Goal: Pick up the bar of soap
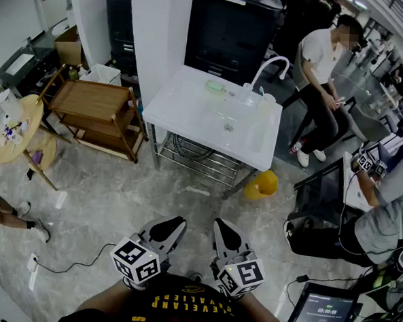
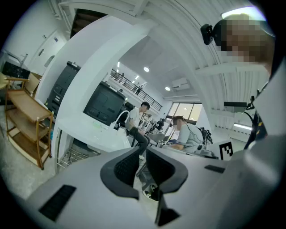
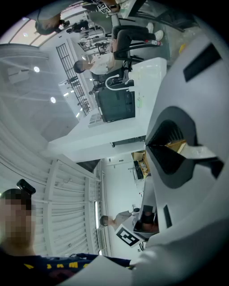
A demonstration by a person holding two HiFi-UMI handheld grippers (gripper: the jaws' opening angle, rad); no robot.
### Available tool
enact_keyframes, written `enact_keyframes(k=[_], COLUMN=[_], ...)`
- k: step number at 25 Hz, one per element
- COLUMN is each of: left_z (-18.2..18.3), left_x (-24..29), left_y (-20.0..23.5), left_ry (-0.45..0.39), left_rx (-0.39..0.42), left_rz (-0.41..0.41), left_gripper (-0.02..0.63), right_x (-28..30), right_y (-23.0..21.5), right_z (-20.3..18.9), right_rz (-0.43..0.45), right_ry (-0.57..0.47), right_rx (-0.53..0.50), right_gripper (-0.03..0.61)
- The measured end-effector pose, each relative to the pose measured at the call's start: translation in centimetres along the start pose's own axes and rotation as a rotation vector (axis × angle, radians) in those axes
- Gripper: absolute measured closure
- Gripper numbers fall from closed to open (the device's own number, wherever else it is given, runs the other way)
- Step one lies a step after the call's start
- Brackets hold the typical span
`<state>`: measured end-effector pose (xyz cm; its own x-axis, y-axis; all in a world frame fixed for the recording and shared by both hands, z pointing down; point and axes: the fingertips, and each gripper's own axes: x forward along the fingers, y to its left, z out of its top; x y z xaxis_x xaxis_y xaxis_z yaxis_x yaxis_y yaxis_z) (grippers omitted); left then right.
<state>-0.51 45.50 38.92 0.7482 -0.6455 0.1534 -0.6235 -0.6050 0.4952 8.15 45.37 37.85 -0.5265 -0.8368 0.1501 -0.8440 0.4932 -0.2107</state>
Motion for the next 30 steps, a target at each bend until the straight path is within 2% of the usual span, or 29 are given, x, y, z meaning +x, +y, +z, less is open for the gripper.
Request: enact_keyframes(k=[6,13,21,24,30], left_z=[-8.5,-10.0,-10.1,-9.9,-7.6], left_x=[-0.7,-1.9,-2.3,-2.5,-0.1], left_y=[-9.8,-14.4,-14.8,-13.0,-8.1], left_ry=[0.065,0.064,0.048,0.042,0.028], left_rx=[-0.038,-0.035,-0.025,-0.049,-0.067], left_rz=[-0.027,-0.017,-0.007,0.011,0.012], left_gripper=[0.557,0.557,0.557,0.557,0.557], right_x=[-10.7,-15.6,-16.0,-14.8,-9.4], right_y=[-0.8,-0.7,-0.3,-0.3,-2.5], right_z=[-3.2,-3.5,-4.0,-4.1,-3.9], right_rz=[0.000,0.009,0.021,0.017,-0.002], right_ry=[0.011,0.010,0.009,-0.011,-0.012], right_rx=[0.043,0.062,0.064,0.109,0.113], right_gripper=[0.561,0.561,0.561,0.560,0.560])
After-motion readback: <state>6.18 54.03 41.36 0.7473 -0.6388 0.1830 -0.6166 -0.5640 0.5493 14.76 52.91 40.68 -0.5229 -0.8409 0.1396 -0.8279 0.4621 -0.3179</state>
